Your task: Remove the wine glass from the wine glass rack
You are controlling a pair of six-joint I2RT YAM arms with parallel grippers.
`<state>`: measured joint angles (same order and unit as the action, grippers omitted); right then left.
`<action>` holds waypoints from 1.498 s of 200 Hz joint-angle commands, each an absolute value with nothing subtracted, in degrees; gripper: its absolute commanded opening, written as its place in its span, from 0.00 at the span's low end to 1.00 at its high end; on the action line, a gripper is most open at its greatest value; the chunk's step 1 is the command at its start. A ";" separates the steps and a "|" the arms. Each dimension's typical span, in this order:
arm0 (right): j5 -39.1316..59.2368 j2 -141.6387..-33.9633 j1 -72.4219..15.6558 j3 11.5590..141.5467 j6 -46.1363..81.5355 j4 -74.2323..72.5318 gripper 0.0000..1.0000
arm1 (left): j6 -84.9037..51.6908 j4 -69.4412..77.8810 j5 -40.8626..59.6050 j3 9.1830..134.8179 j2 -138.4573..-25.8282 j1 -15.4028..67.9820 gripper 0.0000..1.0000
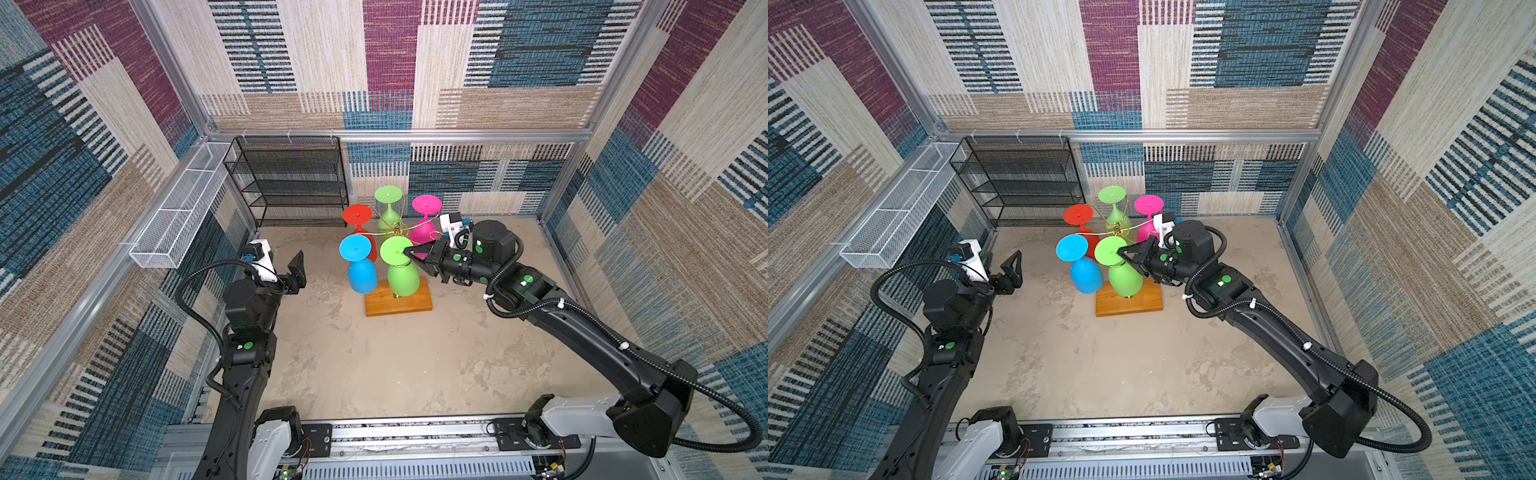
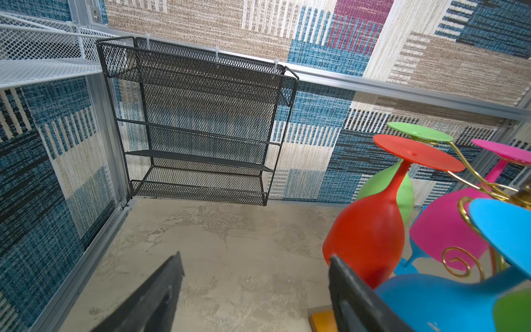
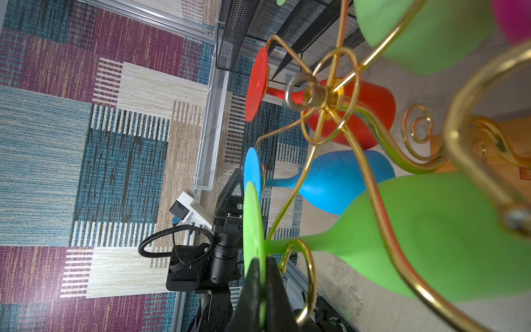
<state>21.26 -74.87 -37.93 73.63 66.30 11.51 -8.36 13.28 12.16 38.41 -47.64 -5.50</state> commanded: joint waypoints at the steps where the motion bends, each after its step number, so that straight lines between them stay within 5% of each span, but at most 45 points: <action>1: 19.10 -74.11 -37.95 72.43 68.12 6.33 0.00 | -7.65 15.03 11.64 38.41 -47.55 -5.54 0.82; 299: 6.94 -61.68 -38.01 61.84 71.80 6.04 0.00 | -7.64 15.07 11.55 38.41 -47.39 -5.53 0.82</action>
<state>7.86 -63.11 -37.91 62.43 73.80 4.84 -8.36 13.28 12.16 38.41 -47.53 -5.50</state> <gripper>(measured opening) 0.066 0.817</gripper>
